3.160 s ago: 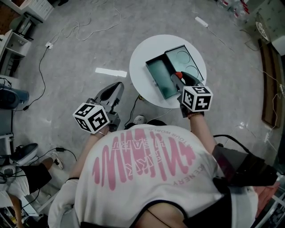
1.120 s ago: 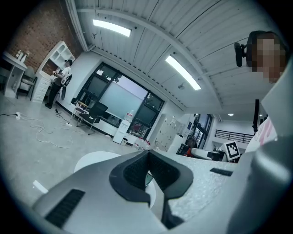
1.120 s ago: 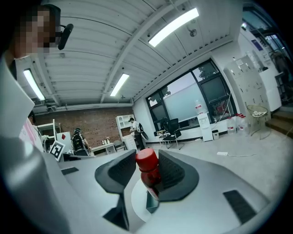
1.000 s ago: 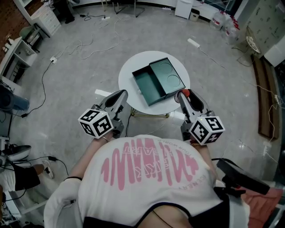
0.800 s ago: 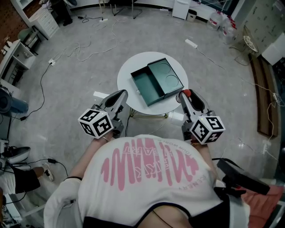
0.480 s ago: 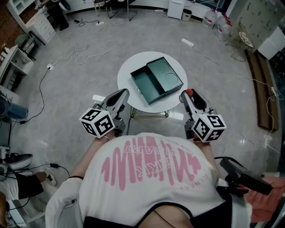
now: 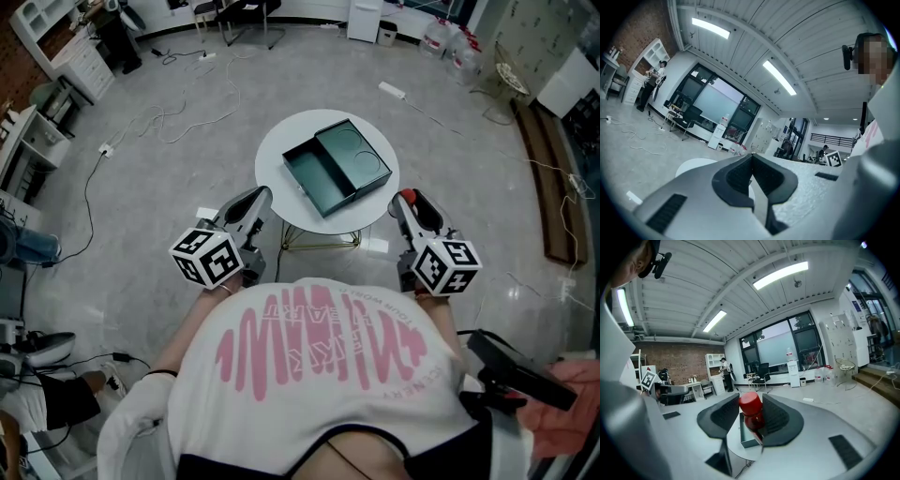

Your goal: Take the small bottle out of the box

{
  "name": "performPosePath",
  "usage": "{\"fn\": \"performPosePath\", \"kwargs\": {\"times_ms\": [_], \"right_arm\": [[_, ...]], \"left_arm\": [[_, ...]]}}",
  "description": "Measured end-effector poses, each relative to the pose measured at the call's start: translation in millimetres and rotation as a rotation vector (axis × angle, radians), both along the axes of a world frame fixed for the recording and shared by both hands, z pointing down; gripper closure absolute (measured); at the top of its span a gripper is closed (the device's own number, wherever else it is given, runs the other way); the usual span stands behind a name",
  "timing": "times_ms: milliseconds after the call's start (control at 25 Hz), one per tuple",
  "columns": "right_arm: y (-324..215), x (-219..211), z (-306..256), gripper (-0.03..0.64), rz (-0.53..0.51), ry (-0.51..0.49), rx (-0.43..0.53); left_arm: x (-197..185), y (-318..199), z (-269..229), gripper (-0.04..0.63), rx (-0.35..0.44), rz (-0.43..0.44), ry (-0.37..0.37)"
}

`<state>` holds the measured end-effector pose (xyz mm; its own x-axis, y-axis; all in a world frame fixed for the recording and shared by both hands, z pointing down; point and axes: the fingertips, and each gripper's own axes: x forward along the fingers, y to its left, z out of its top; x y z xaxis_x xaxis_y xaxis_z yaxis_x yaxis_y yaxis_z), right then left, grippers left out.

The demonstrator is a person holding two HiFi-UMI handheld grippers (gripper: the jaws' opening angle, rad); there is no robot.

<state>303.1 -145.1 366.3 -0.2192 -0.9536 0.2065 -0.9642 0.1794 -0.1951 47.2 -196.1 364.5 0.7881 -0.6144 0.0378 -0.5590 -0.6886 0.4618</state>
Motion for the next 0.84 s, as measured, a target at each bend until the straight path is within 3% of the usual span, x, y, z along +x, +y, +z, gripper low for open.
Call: {"fn": "performPosePath", "kwargs": {"times_ms": [840], "right_arm": [[4,15,23,0.465,0.042,0.039,-0.055]], "left_arm": [[-10,-5,25,0.588,-0.037,-0.016,0.024]]}}
